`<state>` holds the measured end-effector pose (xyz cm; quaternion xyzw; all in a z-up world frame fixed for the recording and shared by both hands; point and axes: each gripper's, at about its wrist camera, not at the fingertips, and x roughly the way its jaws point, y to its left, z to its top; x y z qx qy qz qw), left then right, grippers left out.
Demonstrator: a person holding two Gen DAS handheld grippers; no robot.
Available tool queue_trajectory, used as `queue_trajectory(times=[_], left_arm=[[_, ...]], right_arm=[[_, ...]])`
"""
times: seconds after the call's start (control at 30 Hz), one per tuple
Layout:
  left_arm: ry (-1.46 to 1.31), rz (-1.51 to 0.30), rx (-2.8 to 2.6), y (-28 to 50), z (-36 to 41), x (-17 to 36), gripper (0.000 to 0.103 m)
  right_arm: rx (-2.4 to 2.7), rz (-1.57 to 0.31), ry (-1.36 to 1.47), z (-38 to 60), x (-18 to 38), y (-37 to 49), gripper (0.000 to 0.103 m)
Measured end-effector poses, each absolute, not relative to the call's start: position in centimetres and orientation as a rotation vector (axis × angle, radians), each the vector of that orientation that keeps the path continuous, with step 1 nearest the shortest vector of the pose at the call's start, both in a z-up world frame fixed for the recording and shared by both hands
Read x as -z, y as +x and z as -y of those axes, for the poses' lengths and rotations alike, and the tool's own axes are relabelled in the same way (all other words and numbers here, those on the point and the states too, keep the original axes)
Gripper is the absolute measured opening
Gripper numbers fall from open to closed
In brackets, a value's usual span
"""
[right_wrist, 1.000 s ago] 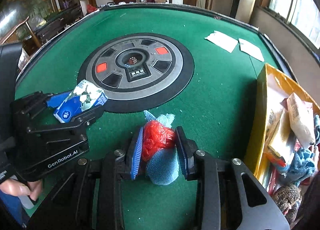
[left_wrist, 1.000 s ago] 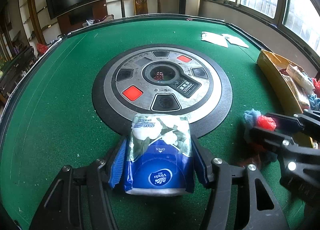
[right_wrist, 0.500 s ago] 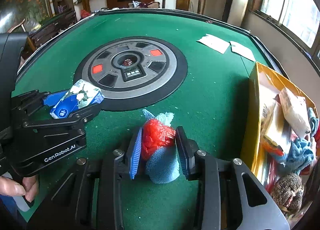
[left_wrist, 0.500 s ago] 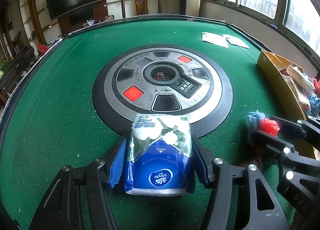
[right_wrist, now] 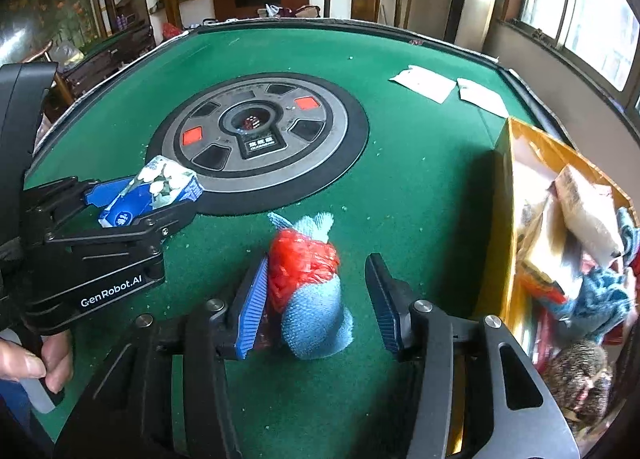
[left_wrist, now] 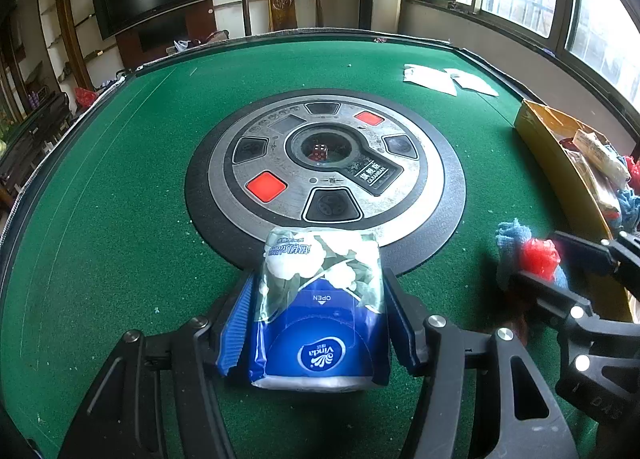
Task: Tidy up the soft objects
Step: 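Lift the Vinda pack and red bag with blue cloth with both tools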
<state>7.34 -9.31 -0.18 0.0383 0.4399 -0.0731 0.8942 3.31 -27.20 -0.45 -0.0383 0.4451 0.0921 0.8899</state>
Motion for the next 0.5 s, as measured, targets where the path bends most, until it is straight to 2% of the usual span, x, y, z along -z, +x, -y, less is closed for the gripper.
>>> queue_trajectory(times=[0.07, 0.13, 0.2, 0.5], left_arm=[[0.079, -0.912, 0.151, 7.3, 9.3, 0.2, 0.061], [0.079, -0.910, 0.150, 7.3, 9.3, 0.2, 0.060], [0.080, -0.906, 0.147, 7.2, 9.3, 0.1, 0.053], [0.083, -0.885, 0.106, 7.0, 9.1, -0.4, 0.052]], right_arm=[[-0.209, -0.954, -0.072, 27.1, 0.9, 3.5, 0.048], [-0.219, -0.972, -0.085, 26.8, 1.3, 3.5, 0.034], [-0.215, -0.955, -0.084, 26.8, 1.1, 3.4, 0.034], [-0.199, -0.857, -0.019, 27.7, -0.8, 3.0, 0.034]])
